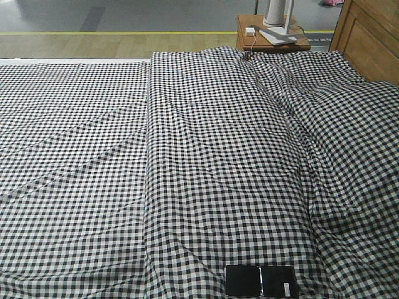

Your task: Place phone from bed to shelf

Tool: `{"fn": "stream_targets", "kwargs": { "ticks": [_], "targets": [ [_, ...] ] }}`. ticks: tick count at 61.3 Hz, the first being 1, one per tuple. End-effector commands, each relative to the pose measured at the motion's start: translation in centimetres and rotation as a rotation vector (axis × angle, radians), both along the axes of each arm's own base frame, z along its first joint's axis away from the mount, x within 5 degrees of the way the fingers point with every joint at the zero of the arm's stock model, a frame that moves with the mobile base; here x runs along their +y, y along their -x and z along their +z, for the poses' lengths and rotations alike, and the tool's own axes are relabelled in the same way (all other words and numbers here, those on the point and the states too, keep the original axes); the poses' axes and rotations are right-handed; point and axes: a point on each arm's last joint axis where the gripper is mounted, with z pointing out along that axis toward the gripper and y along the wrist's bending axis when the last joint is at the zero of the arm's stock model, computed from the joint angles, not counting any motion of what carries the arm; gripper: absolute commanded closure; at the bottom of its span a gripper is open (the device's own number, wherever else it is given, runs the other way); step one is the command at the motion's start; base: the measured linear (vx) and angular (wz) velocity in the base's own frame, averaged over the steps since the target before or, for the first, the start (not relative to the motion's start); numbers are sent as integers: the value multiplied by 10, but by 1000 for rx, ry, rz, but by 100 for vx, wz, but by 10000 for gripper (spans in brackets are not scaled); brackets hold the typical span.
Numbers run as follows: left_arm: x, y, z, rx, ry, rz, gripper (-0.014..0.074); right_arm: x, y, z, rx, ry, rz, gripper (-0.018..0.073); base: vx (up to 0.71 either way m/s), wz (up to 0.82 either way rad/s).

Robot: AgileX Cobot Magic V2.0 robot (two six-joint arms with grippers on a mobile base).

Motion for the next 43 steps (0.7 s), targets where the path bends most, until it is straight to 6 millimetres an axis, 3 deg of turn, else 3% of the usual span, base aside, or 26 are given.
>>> {"fn": "stream_targets", "kwargs": {
  "ticks": [1,43],
  "targets": [
    [1,-1,6,-75,14,7,596,0,0,4,-71,6,-6,564,0,0],
    [1,-1,6,-75,14,7,596,0,0,4,-70,6,-6,564,0,0]
  ]
}}
